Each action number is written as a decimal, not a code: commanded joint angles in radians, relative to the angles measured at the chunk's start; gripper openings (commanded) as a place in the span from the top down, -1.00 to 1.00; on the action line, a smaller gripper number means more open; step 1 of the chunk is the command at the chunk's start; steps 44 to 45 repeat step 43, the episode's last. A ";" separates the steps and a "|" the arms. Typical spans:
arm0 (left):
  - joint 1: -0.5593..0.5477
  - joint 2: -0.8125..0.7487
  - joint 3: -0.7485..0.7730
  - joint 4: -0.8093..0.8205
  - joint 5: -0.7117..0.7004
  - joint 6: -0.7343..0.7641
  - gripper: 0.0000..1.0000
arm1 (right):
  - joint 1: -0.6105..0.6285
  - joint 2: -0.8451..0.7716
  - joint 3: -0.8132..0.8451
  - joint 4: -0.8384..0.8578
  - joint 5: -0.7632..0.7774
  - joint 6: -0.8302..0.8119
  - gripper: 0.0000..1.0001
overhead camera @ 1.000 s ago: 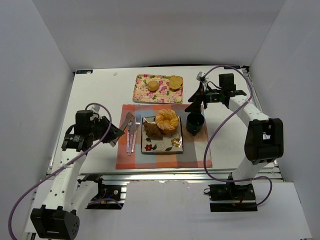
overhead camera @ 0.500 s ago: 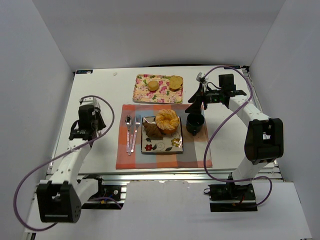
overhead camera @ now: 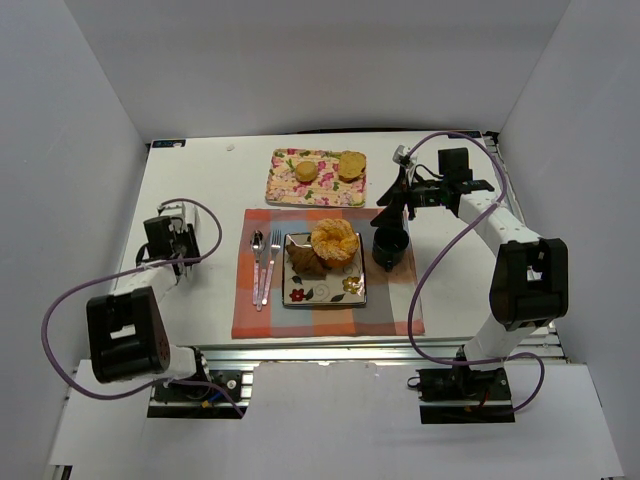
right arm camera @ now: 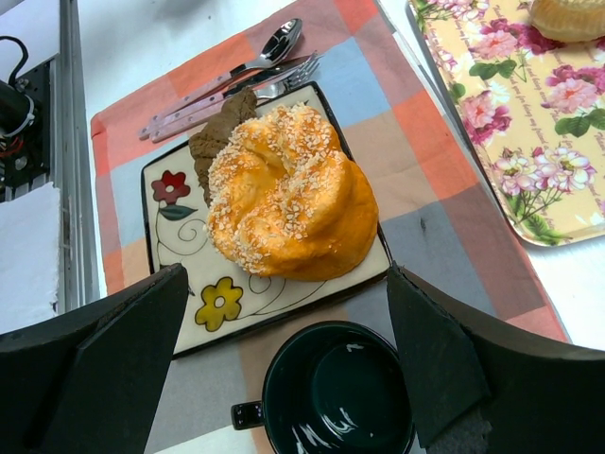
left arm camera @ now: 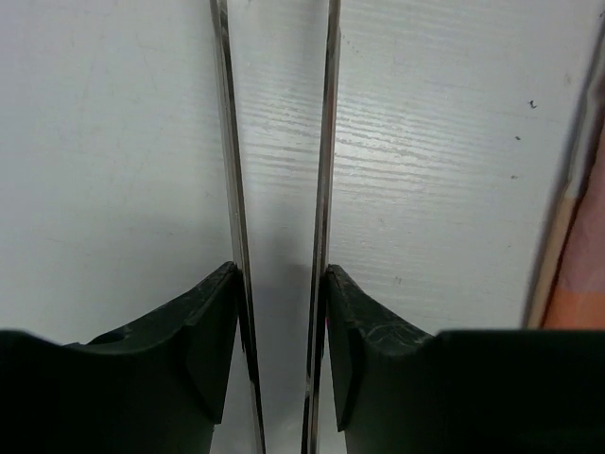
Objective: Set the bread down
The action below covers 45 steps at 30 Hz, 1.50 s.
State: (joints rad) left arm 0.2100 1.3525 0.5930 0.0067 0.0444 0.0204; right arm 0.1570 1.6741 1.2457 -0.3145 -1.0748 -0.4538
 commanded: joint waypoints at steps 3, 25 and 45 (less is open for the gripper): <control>0.042 0.076 -0.019 0.053 0.123 -0.002 -0.09 | -0.005 -0.031 0.040 -0.021 -0.004 -0.013 -0.79; 0.071 -0.260 -0.065 0.105 0.092 -0.234 -0.96 | 0.016 -0.020 0.095 0.087 0.378 0.234 -0.79; 0.071 -0.601 -0.027 0.038 0.093 -0.433 -0.96 | 0.016 0.015 0.170 0.195 0.625 0.350 -0.79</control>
